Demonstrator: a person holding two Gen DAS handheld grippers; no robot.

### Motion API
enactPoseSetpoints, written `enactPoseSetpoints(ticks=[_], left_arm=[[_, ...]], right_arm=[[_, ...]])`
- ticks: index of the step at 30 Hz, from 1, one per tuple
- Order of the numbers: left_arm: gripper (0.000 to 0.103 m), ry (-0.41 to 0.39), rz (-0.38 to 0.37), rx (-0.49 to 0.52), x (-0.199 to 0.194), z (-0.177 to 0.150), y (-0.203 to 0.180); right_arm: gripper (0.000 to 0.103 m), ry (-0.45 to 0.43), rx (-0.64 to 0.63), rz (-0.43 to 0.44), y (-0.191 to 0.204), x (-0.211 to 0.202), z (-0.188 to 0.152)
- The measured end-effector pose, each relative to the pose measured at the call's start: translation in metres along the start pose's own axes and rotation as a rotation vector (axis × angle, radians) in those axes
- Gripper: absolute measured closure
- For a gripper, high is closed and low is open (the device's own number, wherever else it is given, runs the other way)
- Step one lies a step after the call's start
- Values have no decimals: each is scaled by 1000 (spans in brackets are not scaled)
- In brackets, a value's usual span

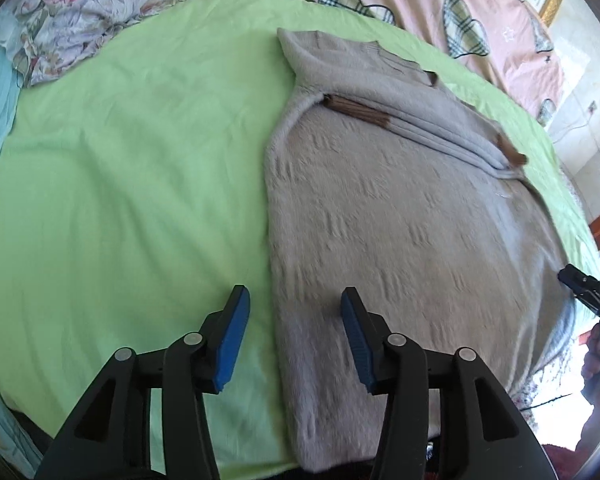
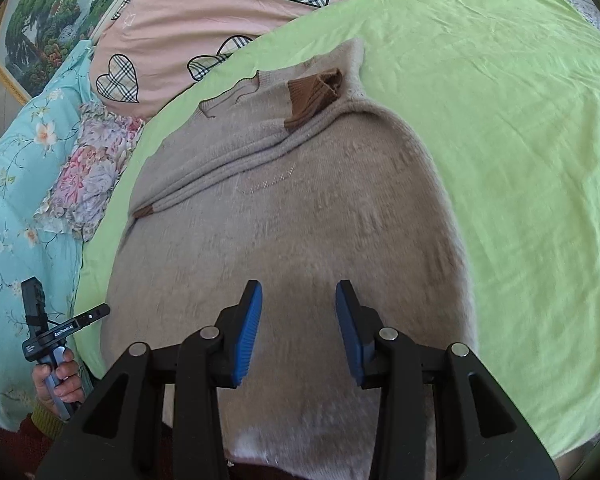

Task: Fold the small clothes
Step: 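Release and move both grippers to the brown ribbed hem, then grasp the brown ribbed hem with both grippers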

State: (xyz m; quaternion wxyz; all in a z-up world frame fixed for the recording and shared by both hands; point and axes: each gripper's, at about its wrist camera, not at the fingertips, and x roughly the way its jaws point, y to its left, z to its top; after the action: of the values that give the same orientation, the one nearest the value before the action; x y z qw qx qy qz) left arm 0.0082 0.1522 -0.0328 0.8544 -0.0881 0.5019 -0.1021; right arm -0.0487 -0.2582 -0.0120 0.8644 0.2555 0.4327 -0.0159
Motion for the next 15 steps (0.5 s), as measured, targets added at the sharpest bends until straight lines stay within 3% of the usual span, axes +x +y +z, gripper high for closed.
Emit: enactPoseSetpoints(ticks=[3,7,15], left_arm=[[50,15,-98,-19,-3,-12,4],[50,23,-158,9,-7,-31,-2],[50,55,-206,111,-12,-60,-16]], right_arm=[[63,-5,8,9,-11,-14,-8],[63,-11,2,-8,-25,-35,-18],[62,32,-68,22,-36,-53,-40]])
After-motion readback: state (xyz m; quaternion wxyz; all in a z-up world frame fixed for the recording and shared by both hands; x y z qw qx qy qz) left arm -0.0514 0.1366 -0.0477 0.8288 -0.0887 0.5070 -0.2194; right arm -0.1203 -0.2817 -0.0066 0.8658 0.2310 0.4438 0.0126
